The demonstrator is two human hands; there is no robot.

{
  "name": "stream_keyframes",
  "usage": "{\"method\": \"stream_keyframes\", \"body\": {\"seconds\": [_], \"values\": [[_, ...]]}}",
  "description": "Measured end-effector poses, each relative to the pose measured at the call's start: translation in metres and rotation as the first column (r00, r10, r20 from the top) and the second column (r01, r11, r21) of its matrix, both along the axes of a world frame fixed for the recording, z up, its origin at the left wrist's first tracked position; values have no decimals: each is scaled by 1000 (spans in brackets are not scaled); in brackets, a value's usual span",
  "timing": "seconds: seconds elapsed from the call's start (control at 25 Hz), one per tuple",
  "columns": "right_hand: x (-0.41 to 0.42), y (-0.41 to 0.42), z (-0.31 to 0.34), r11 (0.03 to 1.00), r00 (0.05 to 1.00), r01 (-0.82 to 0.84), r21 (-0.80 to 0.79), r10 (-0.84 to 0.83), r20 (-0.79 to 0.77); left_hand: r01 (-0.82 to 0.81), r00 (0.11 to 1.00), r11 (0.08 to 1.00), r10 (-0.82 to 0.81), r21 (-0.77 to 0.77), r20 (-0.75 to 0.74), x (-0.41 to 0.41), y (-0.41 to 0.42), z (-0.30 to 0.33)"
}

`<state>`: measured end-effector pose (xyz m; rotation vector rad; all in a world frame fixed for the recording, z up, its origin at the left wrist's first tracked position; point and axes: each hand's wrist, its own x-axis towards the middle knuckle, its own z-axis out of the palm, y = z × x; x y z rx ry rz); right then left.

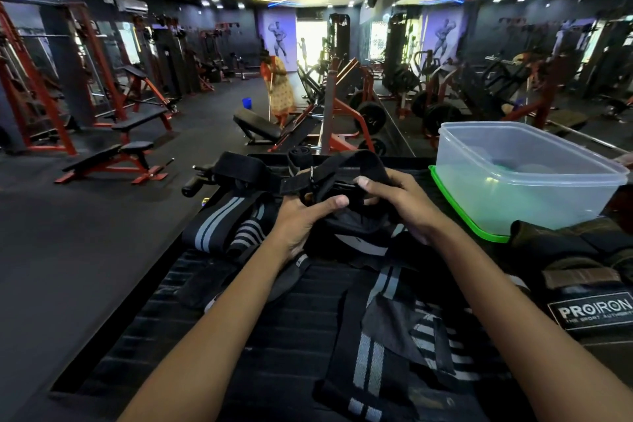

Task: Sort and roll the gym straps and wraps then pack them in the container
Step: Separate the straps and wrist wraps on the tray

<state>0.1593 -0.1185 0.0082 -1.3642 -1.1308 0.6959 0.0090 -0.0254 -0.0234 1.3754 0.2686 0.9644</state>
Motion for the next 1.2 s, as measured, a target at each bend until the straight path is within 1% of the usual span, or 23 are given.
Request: {"method": "stream_keyframes", "body": {"seconds": [0.04,0.12,0.16,0.24,0.32,0.4,0.48,0.56,0.64,0.72,0.8,0.88,0.92,0.96,1.0,1.04,1.08,1.12,1.16,1.2], "values": [[-4,1,-2,1000,997,10,11,-10,-71,18,1000,1000,-17,-15,20,-1,-1,1],[-14,4,-7,996,989,72,49,-65,-134,43,998,997,-40,-62,38,0,0,0],[-17,7,-11,990,983,120,74,-108,-148,52,999,995,-50,-88,21,1,1,-2],[-21,11,-14,973,967,206,108,-185,-172,47,997,988,-56,-145,-59,5,-1,-2],[-19,13,-17,957,955,262,123,-238,-179,31,994,979,-52,-200,-101,9,-5,-2],[-20,14,-20,949,951,278,145,-251,-183,-22,993,978,-3,-207,-121,13,-9,-4],[-28,14,-24,948,954,264,179,-230,-193,-92,993,979,77,-180,-86,17,-14,-7],[-36,17,-28,942,957,250,226,-205,-206,-174,984,966,167,-192,-52,19,-15,-10],[-37,18,-30,932,958,244,268,-188,-215,-195,980,959,199,-206,2,21,-15,-12],[-35,20,-31,928,969,217,302,-167,-183,-204,977,953,214,-224,21,22,-14,-11],[-34,21,-33,935,985,173,308,-159,-72,-226,972,948,235,-225,14,19,-15,-5],[-32,20,-31,960,990,105,261,-125,64,-249,967,944,253,-216,-11,16,-11,-3],[-30,19,-27,974,992,49,221,-72,100,-254,967,945,252,-208,-33,13,-9,-2],[-30,17,-22,983,994,-15,181,-5,108,-261,965,953,253,-154,-74,11,-6,-2],[-28,14,-15,985,993,-64,159,48,105,-279,954,959,272,-42,-125,8,-4,-2],[-26,11,-8,982,992,-85,168,68,105,-283,943,952,298,114,-149,6,-4,-3],[-24,8,-1,979,990,-75,188,52,128,-265,933,928,315,260,-174,5,-4,-5],[-22,6,5,978,982,-50,204,11,187,-213,931,904,303,372,-203,4,-7,-5],[-21,3,9,978,957,-36,205,-25,290,-149,932,881,277,449,-233,6,-10,-5],[-22,0,11,982,905,-45,185,-38,423,-94,919,862,268,498,-290,9,-13,-5]]}}
